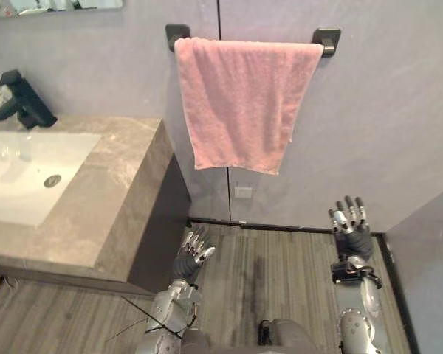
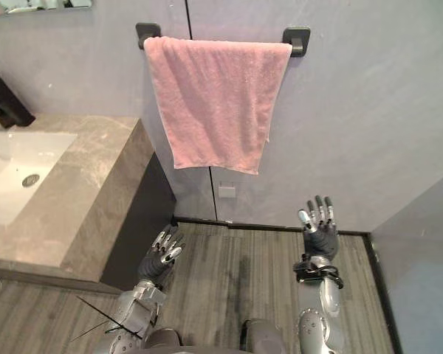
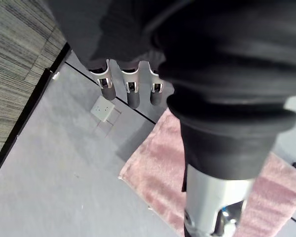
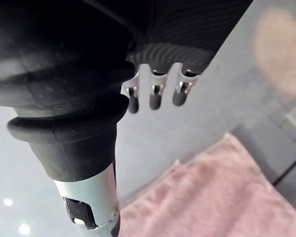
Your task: Organize washtable
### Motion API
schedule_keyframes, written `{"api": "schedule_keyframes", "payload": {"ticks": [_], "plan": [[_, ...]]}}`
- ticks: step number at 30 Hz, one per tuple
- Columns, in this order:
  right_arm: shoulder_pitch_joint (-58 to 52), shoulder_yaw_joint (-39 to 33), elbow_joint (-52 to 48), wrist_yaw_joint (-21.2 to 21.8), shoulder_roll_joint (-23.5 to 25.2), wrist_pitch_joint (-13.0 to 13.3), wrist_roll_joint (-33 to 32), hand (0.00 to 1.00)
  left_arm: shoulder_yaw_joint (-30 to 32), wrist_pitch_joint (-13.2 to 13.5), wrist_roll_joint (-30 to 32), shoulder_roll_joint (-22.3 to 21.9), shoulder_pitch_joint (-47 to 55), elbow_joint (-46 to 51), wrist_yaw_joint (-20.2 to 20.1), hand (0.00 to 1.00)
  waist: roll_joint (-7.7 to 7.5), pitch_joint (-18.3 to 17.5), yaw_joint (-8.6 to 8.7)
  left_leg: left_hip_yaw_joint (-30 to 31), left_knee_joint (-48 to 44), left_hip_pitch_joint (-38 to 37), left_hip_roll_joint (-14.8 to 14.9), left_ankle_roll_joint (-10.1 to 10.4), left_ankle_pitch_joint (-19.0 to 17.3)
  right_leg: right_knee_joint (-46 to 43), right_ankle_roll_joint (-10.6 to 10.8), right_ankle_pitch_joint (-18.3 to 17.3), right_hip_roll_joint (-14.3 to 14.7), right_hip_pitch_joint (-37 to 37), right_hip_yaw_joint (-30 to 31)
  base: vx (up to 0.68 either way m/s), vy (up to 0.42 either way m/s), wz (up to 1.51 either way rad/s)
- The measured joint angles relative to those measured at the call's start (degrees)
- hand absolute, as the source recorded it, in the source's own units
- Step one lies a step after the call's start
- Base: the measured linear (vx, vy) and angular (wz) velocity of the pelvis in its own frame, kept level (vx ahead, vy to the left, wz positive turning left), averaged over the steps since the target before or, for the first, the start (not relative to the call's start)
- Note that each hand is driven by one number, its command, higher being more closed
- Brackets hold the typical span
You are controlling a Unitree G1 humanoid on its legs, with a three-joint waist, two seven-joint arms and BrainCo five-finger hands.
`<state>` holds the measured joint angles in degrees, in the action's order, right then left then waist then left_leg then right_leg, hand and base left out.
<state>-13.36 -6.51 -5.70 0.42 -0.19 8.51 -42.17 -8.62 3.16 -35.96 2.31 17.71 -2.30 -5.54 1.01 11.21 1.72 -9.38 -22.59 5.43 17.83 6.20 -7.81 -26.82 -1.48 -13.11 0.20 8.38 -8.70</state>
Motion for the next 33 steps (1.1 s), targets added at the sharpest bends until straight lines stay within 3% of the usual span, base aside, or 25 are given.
{"api": "schedule_keyframes", "payload": {"ticks": [1,2,3,4,5,6,7,10,13,14,15,16,17,18,19,22,23,25,26,30,32,33], "plan": [[-1.06,0.06,0.02,0.01,-0.02,-0.09,0.0,0.0,0.37,-0.12,-0.11,-0.09,0.41,0.0,0.56,0.0,-0.45,0.59,-0.08,-1.36,-0.06,0.3,0.36,-0.66,1.62,-0.11,-0.76,-0.76,-0.05,0.16,-0.75,-0.21,-0.178,0.43],[-2.86,-0.12,0.21,0.28,-0.07,-0.18,-0.01,0.0,1.61,-0.13,-0.79,-0.6,1.53,0.01,0.71,0.0,-1.33,0.79,0.0,-4.32,2.09,1.06,0.02,-2.35,6.14,1.28,-1.65,-0.42,-0.73,0.24,-1.69,-0.22,-0.164,0.48],[-3.37,-0.34,0.42,0.73,-0.06,-0.2,-0.02,0.0,1.8,-0.15,-1.15,-0.87,1.94,0.05,0.63,0.0,-1.49,0.72,0.43,-5.94,2.99,1.06,-0.17,-3.8,7.19,2.5,-2.51,0.16,-1.33,0.12,-2.75,-0.22,-0.169,0.56],[-4.45,-0.6,0.56,1.08,0.09,-0.22,-0.04,0.0,2.02,-0.16,-1.38,-1.49,2.49,0.2,0.47,0.0,-1.29,0.81,0.62,-10.48,-1.76,2.49,1.2,-6.89,4.95,4.65,-4.3,2.22,-2.21,0.04,-5.5,-0.11,-0.089,0.39],[-4.82,-0.59,0.68,1.1,-0.03,-0.29,-0.04,0.0,2.04,-0.17,-1.65,-1.57,2.69,0.2,0.44,0.0,-1.2,0.85,0.55,-12.0,-4.42,2.88,1.58,-8.18,4.04,5.49,-4.5,2.93,-2.35,-0.03,-6.18,-0.11,-0.102,0.45],[-5.58,-0.41,0.93,1.24,-0.16,-0.7,-0.02,0.0,2.09,-0.2,-1.74,-1.51,2.98,0.19,0.35,0.0,-0.97,0.9,0.69,-15.28,-9.72,2.99,2.18,-11.08,1.75,7.71,-4.98,4.41,-2.42,-0.9,-7.7,-0.07,-0.087,0.48],[-6.35,-0.37,0.93,1.49,-0.18,-1.11,0.01,0.0,2.1,-0.21,-1.75,-1.54,3.24,0.2,0.21,0.0,-0.52,0.75,0.81,-17.08,-12.55,2.64,2.42,-12.69,0.5,9.48,-5.43,5.5,-2.6,-1.4,-9.37,-0.09,-0.08,0.9],[-7.63,0.25,1.02,2.86,-0.22,-2.48,0.04,0.0,2.01,-0.18,-1.69,-1.65,2.22,0.24,-0.4,0.0,0.02,0.44,1.3,-23.22,-19.07,-1.31,3.74,-14.74,-2.26,12.93,-5.52,7.47,-4.44,-3.17,-17.01,-0.11,-0.022,1.29],[-8.57,0.18,1.05,3.97,-0.61,-2.58,0.05,0.0,1.38,-0.17,-1.67,-1.64,1.16,-0.11,-0.7,0.0,0.79,-0.07,2.89,-27.46,-18.63,-5.65,5.95,-14.51,-1.28,12.68,-5.01,7.2,-8.42,-3.93,-28.46,-0.15,0.031,2.22],[-8.41,0.2,2.34,4.4,-1.66,-2.85,0.06,0.0,0.59,-0.15,-1.68,-1.62,0.43,-0.64,-0.63,0.0,1.5,-0.01,3.0,-28.74,-13.93,-2.85,3.27,-14.48,-0.36,12.0,-2.63,5.59,-9.2,-3.04,-30.76,-0.15,0.032,2.17],[-8.45,0.46,3.03,4.65,-1.74,-3.16,0.05,0.0,0.31,-0.13,-1.68,-0.95,0.24,-0.75,-0.6,0.0,0.79,-0.68,3.07,-27.59,-9.81,-2.12,0.86,-15.01,0.15,12.98,-2.31,5.35,-9.2,-2.35,-29.94,-0.23,0.029,2.82],[-8.97,0.5,4.64,5.37,-0.62,-3.68,0.03,0.0,0.06,-0.19,-1.65,0.77,-0.22,-1.33,-0.72,0.0,-1.13,-2.68,4.0,-24.51,1.79,-4.82,-5.03,-14.42,-0.45,18.01,-4.4,8.04,-10.52,-2.25,-31.21,-0.25,0.018,2.73],[-8.95,0.04,6.01,5.82,0.15,-3.78,0.02,0.0,-0.03,-0.04,-1.67,0.7,-0.64,-2.39,-0.65,0.0,0.2,-3.0,3.5,-28.11,-5.24,-6.6,-0.59,-14.05,-3.44,18.18,-4.34,10.61,-10.9,-3.9,-37.29,-0.26,0.047,2.64],[-8.37,0.14,6.84,5.75,-0.21,-3.96,0.02,0.0,-0.04,0.04,-1.67,0.73,-0.71,-2.99,-0.6,0.0,0.84,-3.08,3.29,-28.82,-4.93,-7.58,0.72,-12.5,-2.81,17.76,-4.25,10.5,-10.86,-4.21,-39.01,-0.21,0.137,2.32],[-7.01,0.36,7.86,5.79,-0.46,-4.58,0.02,0.0,-0.92,-0.22,-1.67,0.35,-1.35,-4.7,-0.59,0.0,1.89,-3.47,3.69,-29.24,-0.26,-8.17,0.08,-7.81,-1.99,16.45,-3.88,9.96,-12.36,-4.2,-43.64,-0.15,0.222,1.98],[-5.89,2.55,8.84,6.14,-0.46,-5.02,0.06,0.0,-2.34,-0.56,-1.65,1.44,0.62,-5.17,-0.64,0.0,1.72,-3.67,3.38,-29.95,6.45,-7.19,-2.48,-7.35,-1.97,16.63,-3.36,11.02,-14.32,-5.24,-49.48,-0.17,0.235,1.47],[-5.42,2.65,9.15,6.16,0.14,-5.07,0.06,0.0,-2.38,-0.8,-1.65,1.9,1.66,-5.16,-0.67,0.0,1.92,-3.91,3.41,-30.01,11.42,-7.0,-4.3,-4.32,-0.64,17.53,-2.4,13.01,-14.94,-5.3,-52.3,-0.09,0.156,0.86],[-4.3,2.18,10.74,5.97,0.05,-5.08,0.14,0.0,-2.14,-1.2,-1.6,2.02,2.12,-5.18,-0.69,0.0,1.67,-3.91,3.34,-29.64,17.26,-7.24,-7.15,-2.02,1.72,19.22,-1.58,15.93,-15.71,-5.06,-53.97,-0.12,0.191,0.76],[-4.24,1.76,11.22,5.74,-0.14,-5.08,0.23,0.0,-2.17,-1.58,-1.35,1.93,2.12,-5.19,-0.82,0.0,1.67,-3.91,3.39,-28.72,19.3,-7.14,-8.93,-2.86,2.74,20.39,-1.06,18.17,-16.42,-5.07,-53.7,-0.11,0.173,0.51],[-4.05,1.99,11.93,5.45,0.2,-5.35,1.36,0.0,0.82,-1.73,1.54,1.93,2.21,-5.54,-0.79,0.0,1.35,-3.72,3.42,-27.1,19.66,-6.24,-11.55,-4.45,3.0,21.6,0.46,24.95,-18.17,-4.96,-48.93,-0.1,0.158,0.24],[-3.85,1.92,12.49,5.23,1.26,-5.4,1.65,0.0,3.07,-1.7,2.63,2.21,2.12,-5.52,-0.74,0.0,0.6,-3.59,3.51,-26.7,19.73,-6.08,-12.13,-5.08,3.08,22.22,0.42,27.06,-18.49,-4.63,-46.22,-0.05,0.068,0.16],[-3.75,1.91,12.96,4.77,2.08,-5.47,2.05,0.0,4.81,-1.67,3.24,2.46,2.12,-5.62,-0.65,0.0,0.03,-3.46,3.11,-26.13,19.67,-5.47,-12.37,-6.18,3.12,22.05,-0.2,28.26,-18.6,-3.76,-41.56,-0.06,0.023,0.3]]}}
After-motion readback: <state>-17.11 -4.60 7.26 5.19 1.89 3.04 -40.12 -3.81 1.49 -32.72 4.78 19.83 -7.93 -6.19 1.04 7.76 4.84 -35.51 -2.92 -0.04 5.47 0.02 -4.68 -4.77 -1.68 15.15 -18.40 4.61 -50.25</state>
